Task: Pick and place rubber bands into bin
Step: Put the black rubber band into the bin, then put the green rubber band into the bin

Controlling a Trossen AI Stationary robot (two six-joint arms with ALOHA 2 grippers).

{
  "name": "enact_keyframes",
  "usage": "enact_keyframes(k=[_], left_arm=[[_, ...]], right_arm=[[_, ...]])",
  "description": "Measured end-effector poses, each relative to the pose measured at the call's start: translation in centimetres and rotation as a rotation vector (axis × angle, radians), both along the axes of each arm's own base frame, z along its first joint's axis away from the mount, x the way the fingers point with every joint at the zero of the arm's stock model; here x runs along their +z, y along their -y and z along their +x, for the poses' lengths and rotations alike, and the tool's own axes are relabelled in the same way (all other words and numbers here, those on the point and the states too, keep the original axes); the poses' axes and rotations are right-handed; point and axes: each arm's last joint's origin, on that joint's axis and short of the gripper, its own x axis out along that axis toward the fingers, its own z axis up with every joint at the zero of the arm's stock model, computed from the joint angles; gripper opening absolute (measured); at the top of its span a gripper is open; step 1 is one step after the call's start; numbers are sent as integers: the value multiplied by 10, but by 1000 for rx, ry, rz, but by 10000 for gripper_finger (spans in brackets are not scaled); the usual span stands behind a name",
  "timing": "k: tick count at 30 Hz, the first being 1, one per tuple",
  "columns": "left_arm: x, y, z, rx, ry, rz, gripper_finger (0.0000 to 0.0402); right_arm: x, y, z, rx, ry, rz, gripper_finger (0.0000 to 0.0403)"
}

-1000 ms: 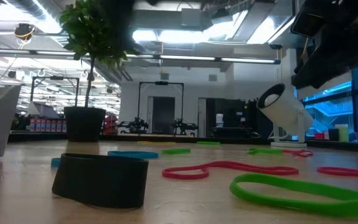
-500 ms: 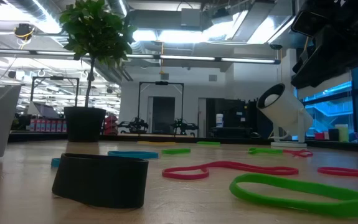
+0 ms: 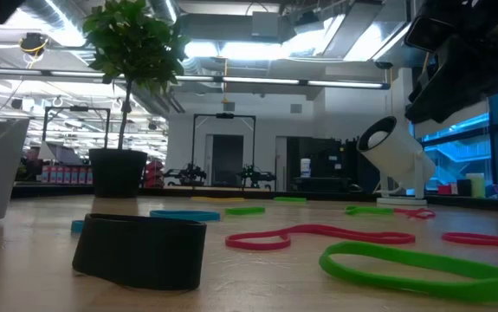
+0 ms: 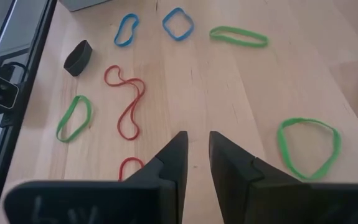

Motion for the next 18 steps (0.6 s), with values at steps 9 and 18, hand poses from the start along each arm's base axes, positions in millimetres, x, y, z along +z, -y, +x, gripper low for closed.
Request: enact_keyframes(k=[9,18], left_arm=[[9,-11,13,-5,54,26,162],[48,-42,54,-137,294,185,144]], right_arm=[[0,0,0,-9,-1,12,69],[0,0,0,-8,-1,11,69]])
